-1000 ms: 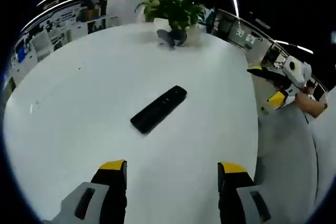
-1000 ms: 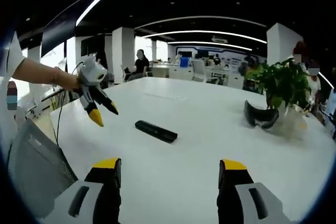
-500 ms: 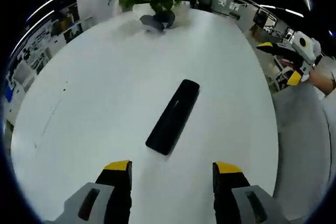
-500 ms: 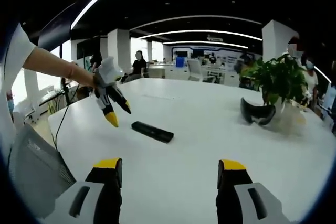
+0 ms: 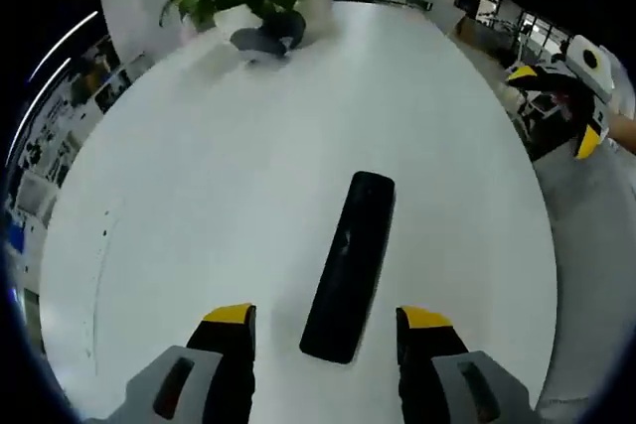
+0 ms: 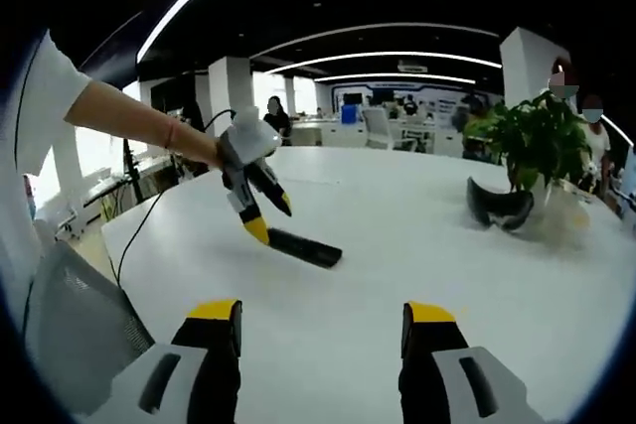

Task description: Press the specified remote control buttons in sequence, fully releasing each button before pressing the next.

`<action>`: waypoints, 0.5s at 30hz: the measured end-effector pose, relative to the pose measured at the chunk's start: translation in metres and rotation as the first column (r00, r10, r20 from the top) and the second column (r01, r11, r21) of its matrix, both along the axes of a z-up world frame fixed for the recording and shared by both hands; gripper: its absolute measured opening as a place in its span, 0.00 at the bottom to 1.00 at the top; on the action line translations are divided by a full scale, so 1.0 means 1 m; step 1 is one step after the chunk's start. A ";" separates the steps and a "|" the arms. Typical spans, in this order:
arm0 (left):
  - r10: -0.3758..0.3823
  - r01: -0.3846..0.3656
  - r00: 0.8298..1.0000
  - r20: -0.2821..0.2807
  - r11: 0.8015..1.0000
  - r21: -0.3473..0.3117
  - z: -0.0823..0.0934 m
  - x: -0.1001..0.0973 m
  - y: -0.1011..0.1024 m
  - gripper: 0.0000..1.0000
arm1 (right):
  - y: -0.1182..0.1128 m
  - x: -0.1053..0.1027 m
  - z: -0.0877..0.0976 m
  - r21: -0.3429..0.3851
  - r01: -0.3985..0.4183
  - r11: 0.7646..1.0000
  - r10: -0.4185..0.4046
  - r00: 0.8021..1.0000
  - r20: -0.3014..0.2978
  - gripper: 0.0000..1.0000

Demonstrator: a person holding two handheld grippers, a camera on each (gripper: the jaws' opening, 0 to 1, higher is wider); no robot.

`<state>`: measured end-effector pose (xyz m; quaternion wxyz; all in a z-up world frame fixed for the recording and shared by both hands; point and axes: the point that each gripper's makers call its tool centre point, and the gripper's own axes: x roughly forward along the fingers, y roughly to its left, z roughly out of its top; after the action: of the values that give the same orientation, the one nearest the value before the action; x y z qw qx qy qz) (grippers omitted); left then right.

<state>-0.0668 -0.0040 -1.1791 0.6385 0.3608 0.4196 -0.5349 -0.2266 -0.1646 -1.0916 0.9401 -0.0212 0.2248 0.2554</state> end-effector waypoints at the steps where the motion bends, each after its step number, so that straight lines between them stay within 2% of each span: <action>1: -0.010 0.010 1.000 -0.005 1.000 0.021 -0.003 -0.001 0.001 0.55 | 0.001 0.000 0.001 0.007 -0.001 1.000 0.001 1.000 0.000 0.63; 3: -0.026 0.026 1.000 -0.006 0.998 0.061 -0.012 0.000 0.003 0.53 | 0.002 0.000 0.003 0.034 -0.003 0.999 0.003 1.000 0.000 0.61; 5: -0.057 0.055 0.998 0.018 0.995 0.088 -0.018 0.001 0.003 0.50 | 0.002 0.000 0.002 0.040 -0.004 0.999 0.004 1.000 -0.004 0.59; 6: -0.060 0.060 0.998 -0.013 0.996 0.061 -0.019 -0.005 -0.002 0.46 | 0.002 -0.001 0.002 0.041 -0.003 0.999 0.004 1.000 -0.008 0.58; 7: -0.061 0.062 0.998 -0.011 0.996 0.066 -0.022 -0.005 -0.003 0.43 | 0.002 -0.001 0.001 0.039 -0.003 0.999 0.003 1.000 -0.010 0.58; 10: -0.072 0.073 0.997 -0.017 0.996 0.060 -0.018 -0.004 0.000 0.40 | 0.002 -0.001 0.002 0.046 -0.007 0.999 0.007 1.000 -0.009 0.57; 11: -0.085 0.086 0.996 -0.039 0.995 0.050 -0.018 -0.008 -0.001 0.37 | 0.003 -0.001 0.002 0.046 -0.010 0.999 0.011 1.000 -0.011 0.57; 12: -0.106 0.107 0.994 -0.022 0.993 0.051 -0.015 -0.007 0.000 0.35 | 0.004 -0.002 0.001 0.044 -0.014 0.999 0.014 1.000 -0.014 0.56; 15: -0.136 0.137 0.990 -0.021 0.988 0.073 -0.015 -0.012 0.002 0.24 | 0.006 -0.003 0.000 0.035 -0.026 0.999 0.026 0.999 -0.019 0.54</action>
<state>-0.0786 -0.0023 -1.1937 0.5830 0.4079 0.4186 -0.5643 -0.2294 -0.1590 -1.0919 0.9347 -0.0055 0.2292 0.2716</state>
